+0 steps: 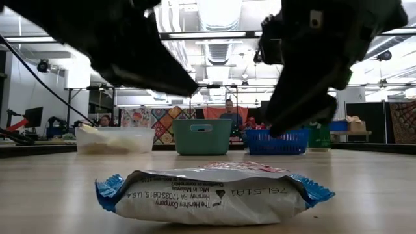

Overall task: Sort candy
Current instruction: Put the red candy into the blue bin

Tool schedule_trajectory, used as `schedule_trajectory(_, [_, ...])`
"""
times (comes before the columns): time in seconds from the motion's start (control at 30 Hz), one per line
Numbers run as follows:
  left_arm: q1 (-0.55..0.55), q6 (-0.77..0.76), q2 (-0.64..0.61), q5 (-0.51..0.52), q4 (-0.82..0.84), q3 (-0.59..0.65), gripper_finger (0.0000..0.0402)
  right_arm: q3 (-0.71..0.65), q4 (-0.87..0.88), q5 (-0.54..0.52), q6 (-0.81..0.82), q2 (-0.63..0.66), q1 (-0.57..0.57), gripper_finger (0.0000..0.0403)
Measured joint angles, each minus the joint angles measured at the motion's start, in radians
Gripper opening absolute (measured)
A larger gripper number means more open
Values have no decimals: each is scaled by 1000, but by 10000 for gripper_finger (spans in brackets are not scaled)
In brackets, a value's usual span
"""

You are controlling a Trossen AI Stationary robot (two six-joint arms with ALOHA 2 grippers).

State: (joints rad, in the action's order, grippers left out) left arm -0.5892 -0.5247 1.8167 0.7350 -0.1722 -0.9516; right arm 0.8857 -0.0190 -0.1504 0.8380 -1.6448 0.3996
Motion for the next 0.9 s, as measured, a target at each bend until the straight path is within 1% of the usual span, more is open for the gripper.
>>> schedule_trajectory(0.13, [14,8,78,-23,-69,0,25,-24,-5,23,71,2,-1,171])
schedule_trajectory(0.2, [18,8,115,-23,-103,0,8,-31,-3,20,97,-1,-2,171])
schedule_trajectory(0.33, [29,8,178,-29,-169,0,13,-33,-17,20,114,-12,-6,171])
schedule_trajectory(0.47, [45,8,219,-46,-224,0,2,-33,-20,19,118,-23,-15,171])
schedule_trajectory(0.77, [56,-30,249,-67,-228,0,1,-34,-37,19,133,-74,-34,171])
schedule_trajectory(0.9, [56,-65,264,-58,-235,0,0,-34,-99,20,133,-92,-34,171])
